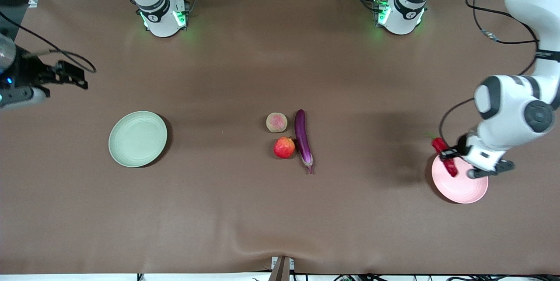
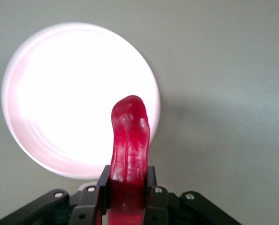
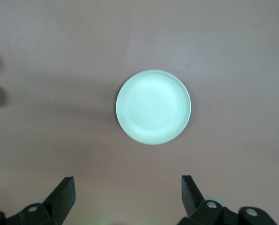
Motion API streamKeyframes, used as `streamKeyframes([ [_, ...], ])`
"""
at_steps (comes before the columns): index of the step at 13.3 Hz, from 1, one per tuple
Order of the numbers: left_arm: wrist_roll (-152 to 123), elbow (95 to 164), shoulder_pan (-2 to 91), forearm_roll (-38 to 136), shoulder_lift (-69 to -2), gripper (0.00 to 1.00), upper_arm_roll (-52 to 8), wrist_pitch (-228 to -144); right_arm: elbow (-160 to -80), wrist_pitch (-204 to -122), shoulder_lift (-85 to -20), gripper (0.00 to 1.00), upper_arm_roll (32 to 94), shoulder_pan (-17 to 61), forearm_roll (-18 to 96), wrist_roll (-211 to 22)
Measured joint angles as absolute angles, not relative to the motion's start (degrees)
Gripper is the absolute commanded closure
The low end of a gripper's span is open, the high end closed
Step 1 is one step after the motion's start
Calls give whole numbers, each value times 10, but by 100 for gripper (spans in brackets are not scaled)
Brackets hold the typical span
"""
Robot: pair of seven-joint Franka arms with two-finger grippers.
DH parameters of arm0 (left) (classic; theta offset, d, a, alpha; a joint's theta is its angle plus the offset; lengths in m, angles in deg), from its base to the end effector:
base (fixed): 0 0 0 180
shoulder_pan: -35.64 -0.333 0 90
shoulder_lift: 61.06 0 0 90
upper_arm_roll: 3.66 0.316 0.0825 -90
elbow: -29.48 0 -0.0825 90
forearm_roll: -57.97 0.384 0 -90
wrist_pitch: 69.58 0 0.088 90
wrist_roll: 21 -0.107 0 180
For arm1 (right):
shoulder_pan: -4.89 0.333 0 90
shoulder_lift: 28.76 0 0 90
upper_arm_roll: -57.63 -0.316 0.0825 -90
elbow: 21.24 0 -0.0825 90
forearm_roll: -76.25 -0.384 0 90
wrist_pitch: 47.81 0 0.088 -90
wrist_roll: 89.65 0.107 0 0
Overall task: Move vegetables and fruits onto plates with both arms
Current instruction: 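Carry the chili with the left gripper onto the pink plate, then release the chili on the pink plate while the right gripper grasps the apple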
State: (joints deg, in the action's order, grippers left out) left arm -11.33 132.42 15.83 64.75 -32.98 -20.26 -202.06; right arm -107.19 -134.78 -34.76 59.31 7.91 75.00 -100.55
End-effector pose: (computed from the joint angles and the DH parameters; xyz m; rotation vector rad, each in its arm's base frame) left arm 0.6548 0.0546 0.2901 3.0802 0.2816 0.0714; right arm 0.5798 0.0169 0.5938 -3.0951 -0.3322 0.1324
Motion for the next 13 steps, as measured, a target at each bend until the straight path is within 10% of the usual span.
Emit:
streamKeyframes([
  [13, -267, 1206, 113, 689, -214, 100, -186, -2021, -968, -1564, -559, 0, 586, 264, 633, -561],
])
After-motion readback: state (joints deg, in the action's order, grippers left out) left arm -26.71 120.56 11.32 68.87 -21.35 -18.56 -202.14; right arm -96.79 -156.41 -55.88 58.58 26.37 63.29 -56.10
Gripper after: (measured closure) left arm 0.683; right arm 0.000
